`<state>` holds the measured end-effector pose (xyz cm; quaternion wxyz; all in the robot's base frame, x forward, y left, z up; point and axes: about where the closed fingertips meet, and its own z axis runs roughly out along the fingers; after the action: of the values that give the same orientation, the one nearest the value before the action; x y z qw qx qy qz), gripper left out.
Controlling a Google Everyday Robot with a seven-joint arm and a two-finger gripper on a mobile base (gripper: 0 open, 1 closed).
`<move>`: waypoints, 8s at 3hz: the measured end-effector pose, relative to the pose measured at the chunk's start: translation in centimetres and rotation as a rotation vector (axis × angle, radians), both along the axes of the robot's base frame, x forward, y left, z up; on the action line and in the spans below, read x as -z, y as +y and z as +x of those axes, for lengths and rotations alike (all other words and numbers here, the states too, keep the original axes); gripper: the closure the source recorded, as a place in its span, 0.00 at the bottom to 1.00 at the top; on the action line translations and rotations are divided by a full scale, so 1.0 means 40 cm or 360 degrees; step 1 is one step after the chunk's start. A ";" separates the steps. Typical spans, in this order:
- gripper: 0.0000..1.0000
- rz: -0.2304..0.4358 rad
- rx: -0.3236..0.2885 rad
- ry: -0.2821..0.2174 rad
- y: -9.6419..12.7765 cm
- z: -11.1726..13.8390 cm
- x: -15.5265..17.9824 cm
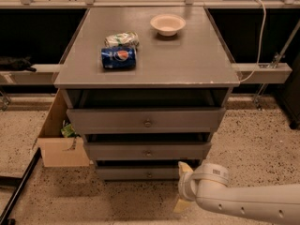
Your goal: Open middle drawer
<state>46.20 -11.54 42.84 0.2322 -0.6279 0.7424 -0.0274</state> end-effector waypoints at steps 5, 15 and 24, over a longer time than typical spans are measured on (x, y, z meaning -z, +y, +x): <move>0.00 0.0092 0.0199 -0.0079 0.023 -0.050 -0.003; 0.00 -0.0110 0.0329 -0.0661 0.142 0.228 -0.079; 0.00 -0.0401 0.0104 -0.0828 0.162 0.334 -0.058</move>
Offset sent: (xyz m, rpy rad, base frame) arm 0.0129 0.0366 0.0005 -0.0423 0.0479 0.1088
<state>59.58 -5.04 45.16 0.3341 -0.5994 0.6684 -0.2869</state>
